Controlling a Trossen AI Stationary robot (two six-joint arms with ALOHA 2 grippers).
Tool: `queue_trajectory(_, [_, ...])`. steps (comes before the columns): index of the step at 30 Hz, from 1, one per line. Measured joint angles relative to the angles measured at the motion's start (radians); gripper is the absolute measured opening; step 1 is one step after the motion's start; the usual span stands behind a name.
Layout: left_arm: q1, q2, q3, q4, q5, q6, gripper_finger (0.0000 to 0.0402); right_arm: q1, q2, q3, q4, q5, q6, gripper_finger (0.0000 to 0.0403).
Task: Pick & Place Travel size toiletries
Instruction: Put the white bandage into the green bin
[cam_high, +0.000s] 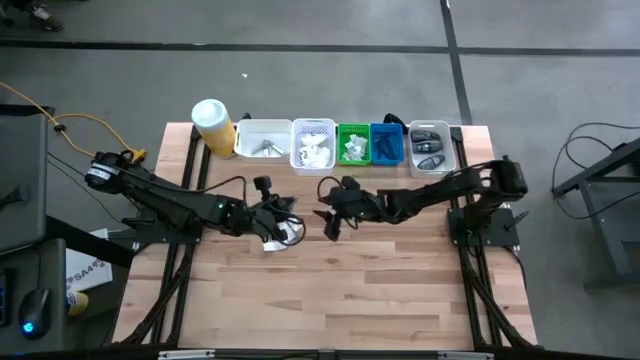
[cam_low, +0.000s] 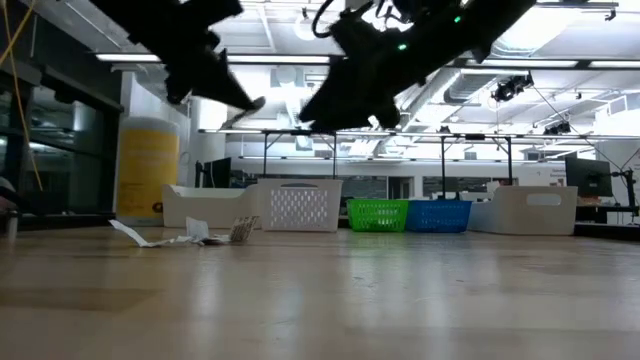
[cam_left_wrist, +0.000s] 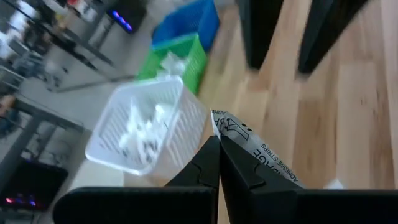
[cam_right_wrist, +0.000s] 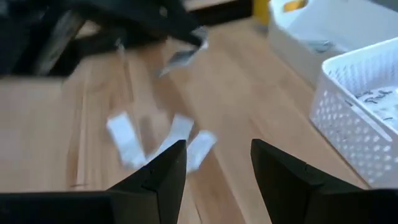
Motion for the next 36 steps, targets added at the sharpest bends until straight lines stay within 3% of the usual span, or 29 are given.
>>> queue_trajectory(3, [0.0,0.001,0.001,0.085,-0.029,0.05,0.0,-0.001,0.044,0.0,0.133,0.047,0.028,0.0173])
queue_trajectory(11, [0.0,0.011,0.001,0.133,-0.121,0.111,0.0,0.01,0.126,0.001,0.372,0.045,0.02,0.0173])
queue_trajectory(24, [0.0,0.116,0.002,0.335,-0.162,0.289,0.0,0.007,0.134,0.0,0.432,0.051,0.002,0.0173])
queue_trajectory(36, [0.0,0.116,0.002,0.404,-0.109,0.313,0.0,-0.009,0.134,0.0,0.44,0.091,0.007,0.0171])
